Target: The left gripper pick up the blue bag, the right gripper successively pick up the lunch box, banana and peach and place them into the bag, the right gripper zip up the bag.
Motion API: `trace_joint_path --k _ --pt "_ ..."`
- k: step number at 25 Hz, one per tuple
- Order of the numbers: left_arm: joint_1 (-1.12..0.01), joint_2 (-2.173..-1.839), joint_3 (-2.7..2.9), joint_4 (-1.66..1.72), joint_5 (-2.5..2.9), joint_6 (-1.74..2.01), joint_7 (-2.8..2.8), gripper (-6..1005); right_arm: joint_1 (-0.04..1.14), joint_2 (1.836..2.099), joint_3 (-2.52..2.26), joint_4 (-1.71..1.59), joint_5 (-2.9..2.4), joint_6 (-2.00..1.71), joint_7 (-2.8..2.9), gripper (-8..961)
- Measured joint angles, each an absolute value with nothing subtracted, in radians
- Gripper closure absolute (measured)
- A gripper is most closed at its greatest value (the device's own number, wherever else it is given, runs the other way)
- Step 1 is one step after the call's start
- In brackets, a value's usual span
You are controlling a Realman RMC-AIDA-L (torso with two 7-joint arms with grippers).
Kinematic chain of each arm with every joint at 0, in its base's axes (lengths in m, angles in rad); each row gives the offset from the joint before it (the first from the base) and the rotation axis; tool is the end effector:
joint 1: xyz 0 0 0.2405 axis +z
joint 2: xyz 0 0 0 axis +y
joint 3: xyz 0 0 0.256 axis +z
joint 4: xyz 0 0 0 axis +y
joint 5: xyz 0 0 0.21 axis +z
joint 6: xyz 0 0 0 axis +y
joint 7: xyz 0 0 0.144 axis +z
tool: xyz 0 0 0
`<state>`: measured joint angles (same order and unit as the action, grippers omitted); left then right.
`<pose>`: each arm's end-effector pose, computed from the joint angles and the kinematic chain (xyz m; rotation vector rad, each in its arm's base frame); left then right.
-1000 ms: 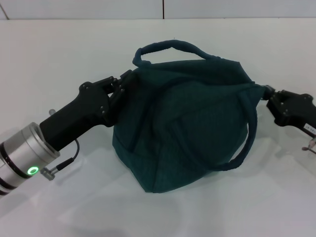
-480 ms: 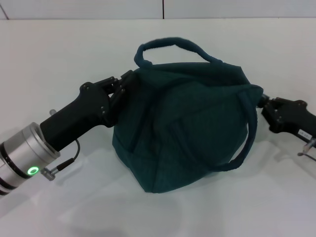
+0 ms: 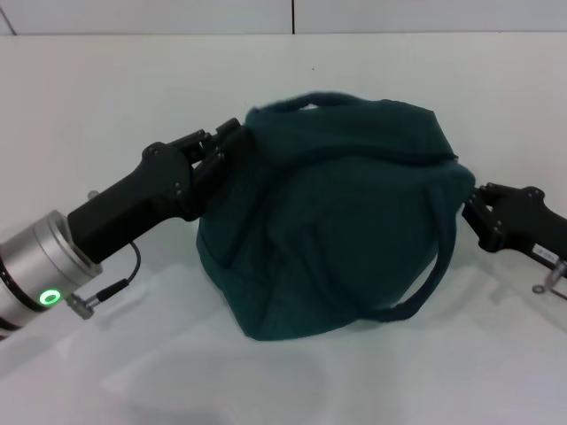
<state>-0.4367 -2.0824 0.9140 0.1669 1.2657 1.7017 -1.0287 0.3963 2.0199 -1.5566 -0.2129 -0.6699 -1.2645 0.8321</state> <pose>-0.2579 0.2768 -0.0283 -2.2843 -0.7163 -1.4492 0.3047 0.3009 -0.0431 -2.2562 0.6974 0.9156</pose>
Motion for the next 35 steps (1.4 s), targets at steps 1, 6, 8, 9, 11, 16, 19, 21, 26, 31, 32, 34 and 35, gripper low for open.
trace_joint_path --k 1,6,8,9,11,16,19,21,26,31,32,34,35 --pt "-0.436 -2.082 0.915 0.175 1.266 1.702 -1.047 942 0.388 2.018 -1.560 -0.211 -0.670 -1.288 0.830 941" --pt "-0.428 -2.076 0.915 0.210 1.268 1.705 -1.101 843 0.337 2.011 -1.566 -0.210 -0.674 -1.373 0.802 941" --pt "-0.428 -2.073 0.915 0.212 1.269 1.705 -1.105 773 0.315 2.008 -1.567 -0.209 -0.677 -1.410 0.776 941" --pt "-0.428 -2.073 0.915 0.212 1.269 1.705 -1.106 728 0.308 2.007 -1.565 -0.209 -0.677 -1.420 0.765 942" --pt "-0.428 -2.073 0.915 0.212 1.270 1.702 -1.109 639 0.301 2.009 -1.542 -0.208 -0.670 -1.402 0.758 942" --pt "-0.438 -2.078 0.914 0.213 1.278 1.693 -1.110 591 0.315 2.014 -1.510 -0.203 -0.662 -1.287 0.774 942" --pt "-0.439 -2.080 0.914 0.213 1.278 1.693 -1.110 590 0.338 2.016 -1.527 -0.199 -0.667 -1.242 0.776 942" --pt "-0.438 -2.081 0.914 0.213 1.278 1.693 -1.110 590 0.351 2.020 -1.540 -0.195 -0.668 -1.225 0.776 942" --pt "-0.432 -2.082 0.914 0.213 1.278 1.701 -1.111 590 0.350 2.021 -1.548 -0.193 -0.669 -1.260 0.777 941" --pt "-0.429 -2.077 0.914 0.213 1.278 1.713 -1.111 589 0.319 2.015 -1.541 -0.193 -0.667 -1.386 0.778 920" --pt "-0.428 -2.076 0.914 0.213 1.278 1.718 -1.112 589 0.308 2.014 -1.535 -0.193 -0.664 -1.420 0.778 913" --pt "-0.428 -2.074 0.914 0.213 1.278 1.726 -1.112 589 0.287 2.010 -1.519 -0.193 -0.661 -1.485 0.777 899" --pt "-0.428 -2.073 0.914 0.213 1.278 1.729 -1.112 589 0.278 2.008 -1.506 -0.193 -0.661 -1.519 0.777 892"
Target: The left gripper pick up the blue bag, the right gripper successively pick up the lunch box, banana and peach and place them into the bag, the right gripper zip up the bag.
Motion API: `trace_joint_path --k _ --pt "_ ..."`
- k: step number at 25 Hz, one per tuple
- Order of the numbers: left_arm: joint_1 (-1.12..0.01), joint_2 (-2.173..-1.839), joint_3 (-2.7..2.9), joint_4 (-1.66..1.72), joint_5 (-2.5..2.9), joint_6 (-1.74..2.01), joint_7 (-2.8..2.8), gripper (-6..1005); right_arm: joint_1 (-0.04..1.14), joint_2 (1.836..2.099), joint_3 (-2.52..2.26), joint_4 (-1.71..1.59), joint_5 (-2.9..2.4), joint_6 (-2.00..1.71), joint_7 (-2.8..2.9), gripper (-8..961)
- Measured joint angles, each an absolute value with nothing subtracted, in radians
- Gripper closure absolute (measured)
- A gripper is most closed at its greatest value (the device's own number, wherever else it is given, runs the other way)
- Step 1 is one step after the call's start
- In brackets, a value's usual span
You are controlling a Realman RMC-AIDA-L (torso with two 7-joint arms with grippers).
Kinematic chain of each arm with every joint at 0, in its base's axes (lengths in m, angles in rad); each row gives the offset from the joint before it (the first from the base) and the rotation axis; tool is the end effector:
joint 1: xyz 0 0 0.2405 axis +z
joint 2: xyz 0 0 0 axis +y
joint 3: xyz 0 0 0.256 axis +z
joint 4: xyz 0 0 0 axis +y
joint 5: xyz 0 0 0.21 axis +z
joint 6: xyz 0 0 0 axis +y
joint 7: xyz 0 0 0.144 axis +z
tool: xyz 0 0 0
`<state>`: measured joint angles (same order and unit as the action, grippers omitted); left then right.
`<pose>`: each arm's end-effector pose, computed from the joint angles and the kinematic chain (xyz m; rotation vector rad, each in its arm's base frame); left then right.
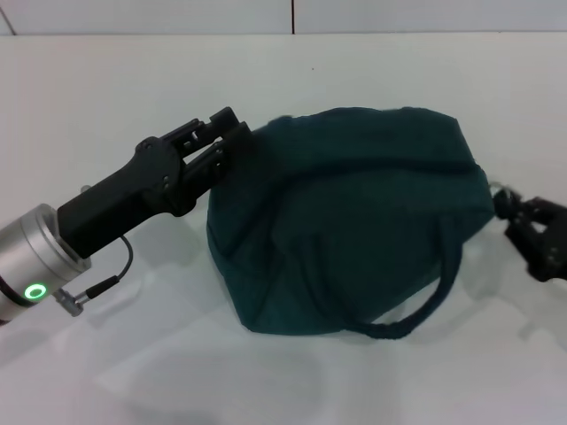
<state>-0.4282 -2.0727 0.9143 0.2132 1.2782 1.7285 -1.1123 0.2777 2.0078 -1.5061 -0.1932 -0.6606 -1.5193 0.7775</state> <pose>-0.2567 0.2779 -0.0185 -2.3094 -0.7450 -1.4866 0.3147 0.2546 -0.0197 -2.1772 0.6306 1.1057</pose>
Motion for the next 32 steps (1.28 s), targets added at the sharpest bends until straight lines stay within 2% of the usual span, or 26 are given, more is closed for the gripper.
trace_joint_path --k 3,12,16,22,25,28,29,30,32 --pt "-0.430 -2.070 0.913 0.213 1.277 1.738 -1.114 589 0.260 1.999 -1.477 -0.193 -0.660 -1.610 0.780 851" --pt "-0.421 -2.050 0.892 0.216 1.259 1.814 -1.115 588 0.264 1.967 -1.470 -0.180 -0.665 -1.534 0.846 696" --pt "-0.419 -2.043 0.896 0.217 1.263 1.822 -1.115 588 0.256 1.960 -1.440 -0.183 -0.661 -1.573 0.847 695" --pt "-0.408 -2.038 0.901 0.261 1.294 1.852 -1.140 544 0.279 1.941 -1.422 -0.211 -0.667 -1.723 0.852 626" --pt "-0.394 -2.039 0.903 0.324 1.339 1.871 -1.185 518 0.302 1.916 -1.429 -0.257 -0.688 -1.813 0.879 478" --pt "-0.394 -2.041 0.903 0.369 1.397 1.891 -1.220 411 0.332 1.890 -1.428 -0.328 -0.747 -1.856 0.969 335" --pt "-0.396 -2.042 0.903 0.382 1.419 1.898 -1.228 376 0.332 1.890 -1.428 -0.328 -0.747 -1.856 0.969 290" --pt "-0.398 -2.044 0.904 0.389 1.433 1.902 -1.232 341 0.366 1.873 -1.424 -0.381 -0.813 -1.859 1.054 246" --pt "-0.402 -2.049 0.904 0.393 1.452 1.908 -1.229 267 0.391 1.866 -1.423 -0.403 -0.856 -1.860 1.092 157"
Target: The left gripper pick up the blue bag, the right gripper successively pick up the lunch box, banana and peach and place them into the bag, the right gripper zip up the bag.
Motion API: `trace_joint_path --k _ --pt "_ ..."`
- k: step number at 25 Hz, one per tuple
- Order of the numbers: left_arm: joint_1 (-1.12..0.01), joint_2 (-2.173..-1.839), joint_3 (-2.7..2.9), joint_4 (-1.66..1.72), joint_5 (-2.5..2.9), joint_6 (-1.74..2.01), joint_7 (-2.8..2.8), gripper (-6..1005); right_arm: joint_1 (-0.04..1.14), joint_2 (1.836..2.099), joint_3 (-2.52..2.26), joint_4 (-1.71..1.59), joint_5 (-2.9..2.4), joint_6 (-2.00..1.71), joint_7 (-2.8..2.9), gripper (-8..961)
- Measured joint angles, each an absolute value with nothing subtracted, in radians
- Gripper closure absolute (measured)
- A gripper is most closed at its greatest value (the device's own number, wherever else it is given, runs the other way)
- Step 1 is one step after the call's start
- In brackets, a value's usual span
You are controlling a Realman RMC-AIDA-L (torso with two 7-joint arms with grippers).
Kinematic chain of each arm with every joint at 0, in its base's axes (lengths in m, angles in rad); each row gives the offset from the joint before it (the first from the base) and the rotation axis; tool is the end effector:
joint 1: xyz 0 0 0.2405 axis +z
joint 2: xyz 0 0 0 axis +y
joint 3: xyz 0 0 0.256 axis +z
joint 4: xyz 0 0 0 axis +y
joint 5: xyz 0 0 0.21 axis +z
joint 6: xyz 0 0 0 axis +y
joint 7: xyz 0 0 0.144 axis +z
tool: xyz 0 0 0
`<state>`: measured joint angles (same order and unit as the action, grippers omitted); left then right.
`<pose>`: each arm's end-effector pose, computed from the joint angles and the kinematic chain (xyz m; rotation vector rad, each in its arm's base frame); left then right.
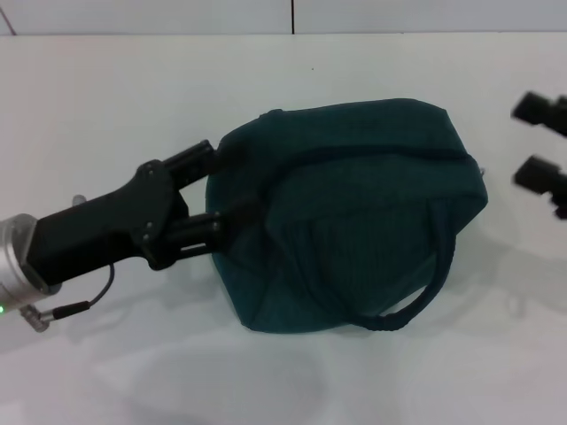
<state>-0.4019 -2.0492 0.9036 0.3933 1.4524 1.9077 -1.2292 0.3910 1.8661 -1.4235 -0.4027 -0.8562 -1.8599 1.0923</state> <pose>-0.2456 0.2609 0.0046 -2.5915 -0.5985 -1.5177 0.2486 0.2789 0.0534 -2.5262 0.3211 1.5006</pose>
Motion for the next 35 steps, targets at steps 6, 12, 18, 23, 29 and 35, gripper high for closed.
trace_joint_path --k 6,12,18,23,29,35 --pt "-0.392 -2.065 0.904 0.425 1.491 1.930 -1.144 117 0.470 1.855 -1.421 -0.448 -1.008 -1.850 1.212 135" --pt "-0.366 -2.082 0.905 0.445 1.499 1.937 -1.068 119 0.489 1.855 -1.420 -0.451 -1.051 -1.840 1.218 134" --pt "-0.362 -2.082 0.905 0.446 1.494 1.938 -1.065 119 0.492 1.856 -1.419 -0.452 -1.054 -1.836 1.219 134" --pt "-0.369 -2.082 0.905 0.446 1.492 1.938 -1.064 119 0.495 1.859 -1.419 -0.453 -1.055 -1.826 1.220 134" --pt "-0.371 -2.082 0.905 0.446 1.492 1.938 -1.064 119 0.503 1.861 -1.418 -0.454 -1.073 -1.825 1.220 135" --pt "-0.370 -2.082 0.903 0.446 1.491 1.938 -1.063 119 0.506 1.862 -1.417 -0.454 -1.080 -1.802 1.220 135"
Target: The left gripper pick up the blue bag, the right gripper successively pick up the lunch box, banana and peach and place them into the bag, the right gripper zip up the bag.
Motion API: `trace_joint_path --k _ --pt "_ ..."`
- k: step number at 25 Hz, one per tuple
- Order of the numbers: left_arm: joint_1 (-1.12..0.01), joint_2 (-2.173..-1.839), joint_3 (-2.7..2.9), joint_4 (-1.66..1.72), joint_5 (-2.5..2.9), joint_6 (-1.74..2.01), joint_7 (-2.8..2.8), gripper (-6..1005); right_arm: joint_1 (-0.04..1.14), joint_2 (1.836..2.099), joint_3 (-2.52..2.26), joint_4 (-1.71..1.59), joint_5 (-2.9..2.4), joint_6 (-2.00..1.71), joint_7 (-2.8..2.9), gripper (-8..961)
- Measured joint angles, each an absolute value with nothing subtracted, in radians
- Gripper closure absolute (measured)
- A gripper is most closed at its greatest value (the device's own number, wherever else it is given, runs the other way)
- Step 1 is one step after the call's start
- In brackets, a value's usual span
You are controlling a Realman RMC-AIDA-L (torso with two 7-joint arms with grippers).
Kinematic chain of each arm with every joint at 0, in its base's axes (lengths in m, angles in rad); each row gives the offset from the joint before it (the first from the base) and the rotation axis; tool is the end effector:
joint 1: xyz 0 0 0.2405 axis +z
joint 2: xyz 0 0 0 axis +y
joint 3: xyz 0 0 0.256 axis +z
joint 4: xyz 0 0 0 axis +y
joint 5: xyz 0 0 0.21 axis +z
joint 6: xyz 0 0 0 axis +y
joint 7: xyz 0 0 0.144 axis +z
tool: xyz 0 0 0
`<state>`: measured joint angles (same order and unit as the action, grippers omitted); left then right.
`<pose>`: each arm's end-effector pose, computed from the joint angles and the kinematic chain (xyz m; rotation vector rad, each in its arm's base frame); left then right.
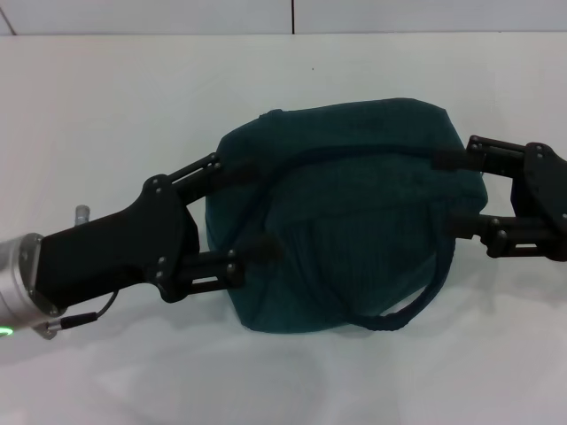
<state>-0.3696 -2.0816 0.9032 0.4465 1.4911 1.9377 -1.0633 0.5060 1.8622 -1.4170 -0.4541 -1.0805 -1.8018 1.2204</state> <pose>-0.2426 0.2487 -0.0019 -2.6020 -0.3441 -1.4805 0.2233 0.3001 0.0326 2.8250 -0.3437 -1.3100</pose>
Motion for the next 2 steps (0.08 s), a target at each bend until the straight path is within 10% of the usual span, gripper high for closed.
trace_joint_path --k 2 --pt "-0.368 -2.082 0.902 0.446 1.491 1.938 -1.063 119 0.506 1.862 -1.417 -0.454 -1.081 -1.801 1.221 135"
